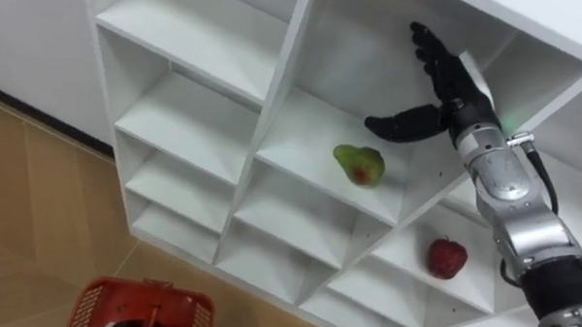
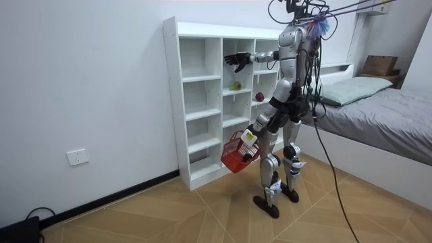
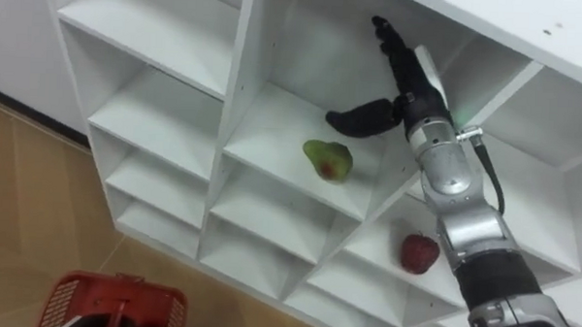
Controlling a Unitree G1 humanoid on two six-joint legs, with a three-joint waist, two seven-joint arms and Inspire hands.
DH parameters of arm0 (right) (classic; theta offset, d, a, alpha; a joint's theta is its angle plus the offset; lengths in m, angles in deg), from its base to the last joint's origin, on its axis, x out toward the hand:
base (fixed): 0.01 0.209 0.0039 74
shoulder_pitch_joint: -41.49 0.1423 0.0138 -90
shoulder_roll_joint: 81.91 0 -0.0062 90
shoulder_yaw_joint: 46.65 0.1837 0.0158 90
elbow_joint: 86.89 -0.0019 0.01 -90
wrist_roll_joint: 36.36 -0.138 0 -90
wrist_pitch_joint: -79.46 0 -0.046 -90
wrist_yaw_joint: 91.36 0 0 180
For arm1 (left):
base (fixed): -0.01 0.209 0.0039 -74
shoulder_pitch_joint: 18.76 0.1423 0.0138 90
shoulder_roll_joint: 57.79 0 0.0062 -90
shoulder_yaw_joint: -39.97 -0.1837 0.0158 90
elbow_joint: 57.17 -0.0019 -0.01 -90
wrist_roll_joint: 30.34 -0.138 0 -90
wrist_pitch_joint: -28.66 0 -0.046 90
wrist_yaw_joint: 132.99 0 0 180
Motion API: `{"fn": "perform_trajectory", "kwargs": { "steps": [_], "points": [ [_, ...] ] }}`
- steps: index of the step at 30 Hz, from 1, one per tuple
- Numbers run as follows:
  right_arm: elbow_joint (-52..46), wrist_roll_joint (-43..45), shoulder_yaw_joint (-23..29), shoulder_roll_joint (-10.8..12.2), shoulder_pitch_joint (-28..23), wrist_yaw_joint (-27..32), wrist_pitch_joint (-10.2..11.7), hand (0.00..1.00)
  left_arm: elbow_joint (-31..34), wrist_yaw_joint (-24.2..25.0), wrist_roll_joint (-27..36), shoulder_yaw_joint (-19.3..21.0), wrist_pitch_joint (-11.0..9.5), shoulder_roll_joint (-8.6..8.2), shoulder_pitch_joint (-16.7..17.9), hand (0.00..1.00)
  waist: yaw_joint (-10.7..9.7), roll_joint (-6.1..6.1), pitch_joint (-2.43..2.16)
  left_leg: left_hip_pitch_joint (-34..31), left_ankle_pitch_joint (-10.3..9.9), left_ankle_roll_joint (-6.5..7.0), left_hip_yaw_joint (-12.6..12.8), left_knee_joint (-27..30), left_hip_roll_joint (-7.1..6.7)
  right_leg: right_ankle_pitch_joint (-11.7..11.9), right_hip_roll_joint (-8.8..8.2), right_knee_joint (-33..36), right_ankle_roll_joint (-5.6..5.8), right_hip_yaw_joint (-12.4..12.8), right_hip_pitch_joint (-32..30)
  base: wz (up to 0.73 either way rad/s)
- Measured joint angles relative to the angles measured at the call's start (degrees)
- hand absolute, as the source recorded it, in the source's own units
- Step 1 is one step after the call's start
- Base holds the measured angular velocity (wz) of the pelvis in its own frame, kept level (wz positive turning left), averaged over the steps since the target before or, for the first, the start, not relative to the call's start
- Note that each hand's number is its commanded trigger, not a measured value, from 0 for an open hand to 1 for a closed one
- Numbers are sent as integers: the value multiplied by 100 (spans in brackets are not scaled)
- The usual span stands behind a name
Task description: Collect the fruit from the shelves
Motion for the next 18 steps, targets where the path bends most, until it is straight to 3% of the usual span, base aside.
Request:
{"fn": "perform_trajectory", "kwargs": {
  "steps": [5, 18],
  "points": [
    [527, -135, -2, 1, 205, -202, -72, 0, -5, 0, 10, 8, 103, 17, -29, 100, 12, 18, 14, -110, 13, 23, -55, 102, -23, 31, -21, 14, -12, -71, -44, 7],
    [1023, -441, -7, 2, 236, -371, -203, 0, -281, -28, 15, 21, 137, 25, -138, 100, 118, 58, 45, -182, 75, 36, -197, 96, -91, 45, -56, 21, 0, -111, -80, 5]
  ]
}}
